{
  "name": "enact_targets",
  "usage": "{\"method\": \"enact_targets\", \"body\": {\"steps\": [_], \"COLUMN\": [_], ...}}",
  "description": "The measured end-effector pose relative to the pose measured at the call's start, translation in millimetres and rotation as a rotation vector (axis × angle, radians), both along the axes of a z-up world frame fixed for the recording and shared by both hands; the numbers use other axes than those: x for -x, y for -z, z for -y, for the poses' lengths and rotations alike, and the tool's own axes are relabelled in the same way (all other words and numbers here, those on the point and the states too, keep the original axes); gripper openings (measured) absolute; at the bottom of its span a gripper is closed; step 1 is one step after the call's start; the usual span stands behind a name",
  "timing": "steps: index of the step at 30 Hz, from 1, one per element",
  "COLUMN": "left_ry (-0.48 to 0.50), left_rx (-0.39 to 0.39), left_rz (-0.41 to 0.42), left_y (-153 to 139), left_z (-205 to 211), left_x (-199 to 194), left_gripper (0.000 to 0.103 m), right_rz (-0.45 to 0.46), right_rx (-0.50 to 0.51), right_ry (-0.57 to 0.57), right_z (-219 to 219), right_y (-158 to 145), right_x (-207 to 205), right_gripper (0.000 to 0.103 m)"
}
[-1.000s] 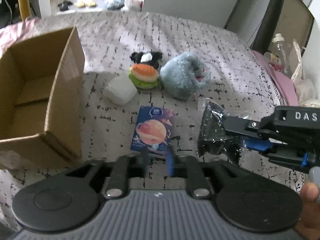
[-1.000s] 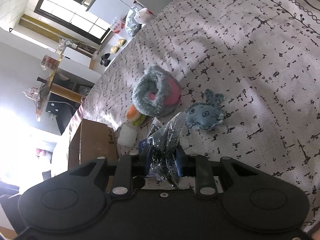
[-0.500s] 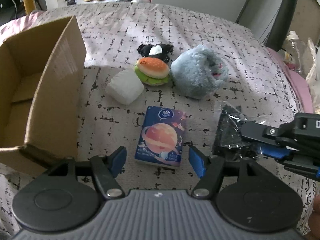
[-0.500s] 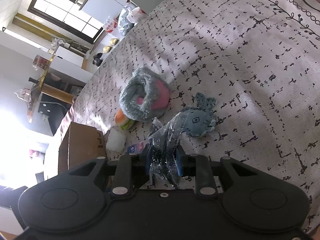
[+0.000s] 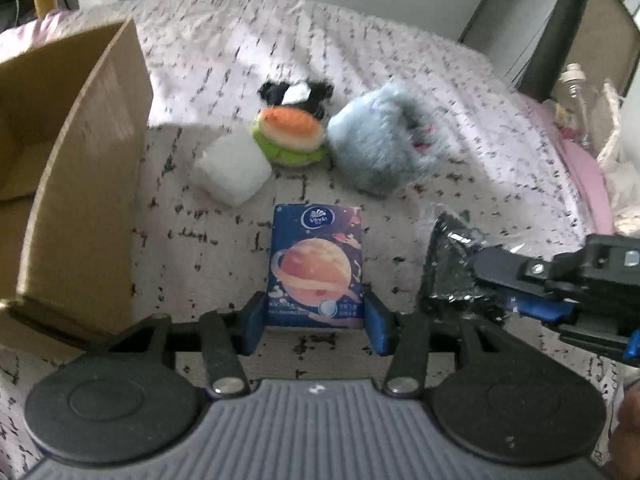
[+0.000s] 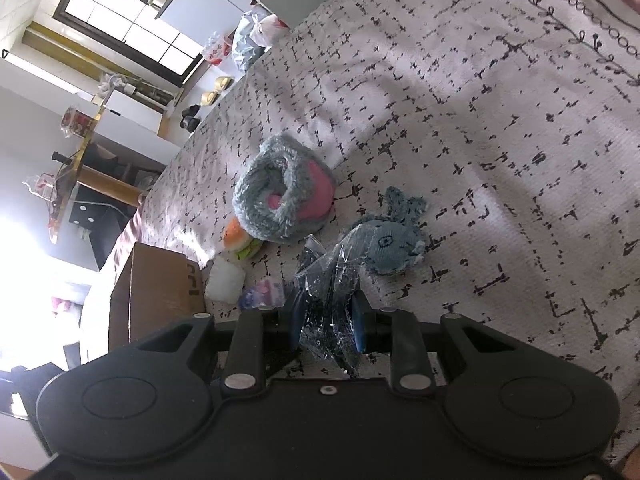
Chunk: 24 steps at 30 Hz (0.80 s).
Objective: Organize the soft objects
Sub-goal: 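Carry the tissue pack into the box and open the left gripper while the right gripper carries the bag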
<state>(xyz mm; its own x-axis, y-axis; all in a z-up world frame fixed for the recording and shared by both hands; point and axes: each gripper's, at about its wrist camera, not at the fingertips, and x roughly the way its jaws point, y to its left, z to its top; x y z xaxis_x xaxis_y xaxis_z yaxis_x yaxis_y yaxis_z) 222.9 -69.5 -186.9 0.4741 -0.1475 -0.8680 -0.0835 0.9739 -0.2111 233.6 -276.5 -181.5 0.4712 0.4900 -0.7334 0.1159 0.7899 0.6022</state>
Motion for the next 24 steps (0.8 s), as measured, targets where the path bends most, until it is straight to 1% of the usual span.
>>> {"method": "enact_targets", "body": {"steps": [8, 13, 15, 17, 18, 20, 24], "left_ry": [0.003, -0.008, -0.011, -0.014, -0.016, -0.023, -0.049], "left_rx": [0.028, 0.033, 0.033, 0.033, 0.035, 0.041, 0.046], "left_rz": [0.082, 0.125, 0.141, 0.153, 0.158, 0.165, 0.196], "left_y": [-39.8, -59.9, -67.2, -74.0, -76.8, -82.8, -98.1], "left_z": [-7.7, -19.1, -24.2, -28.5, -30.7, -36.2, -49.9], "left_x": [14.9, 27.2, 31.6, 36.0, 37.9, 42.4, 51.8], "left_gripper": [0.05, 0.05, 0.05, 0.05, 0.05, 0.05, 0.05], "right_rz": [0.052, 0.117, 0.124, 0.107, 0.11, 0.134, 0.172], "right_rx": [-0.007, 0.001, -0.012, -0.062, -0.067, -0.042, -0.062], "right_ry": [0.002, -0.017, -0.018, -0.013, -0.021, -0.038, -0.042], "right_z": [-0.8, -6.1, -7.0, -5.9, -7.6, -13.8, -19.5], "right_y": [-18.1, -34.9, -38.0, -39.1, -42.0, -52.0, -67.3], "right_x": [11.4, 22.1, 24.5, 26.8, 28.0, 30.3, 34.2], "right_gripper": [0.025, 0.025, 0.025, 0.025, 0.025, 0.025, 0.025]}}
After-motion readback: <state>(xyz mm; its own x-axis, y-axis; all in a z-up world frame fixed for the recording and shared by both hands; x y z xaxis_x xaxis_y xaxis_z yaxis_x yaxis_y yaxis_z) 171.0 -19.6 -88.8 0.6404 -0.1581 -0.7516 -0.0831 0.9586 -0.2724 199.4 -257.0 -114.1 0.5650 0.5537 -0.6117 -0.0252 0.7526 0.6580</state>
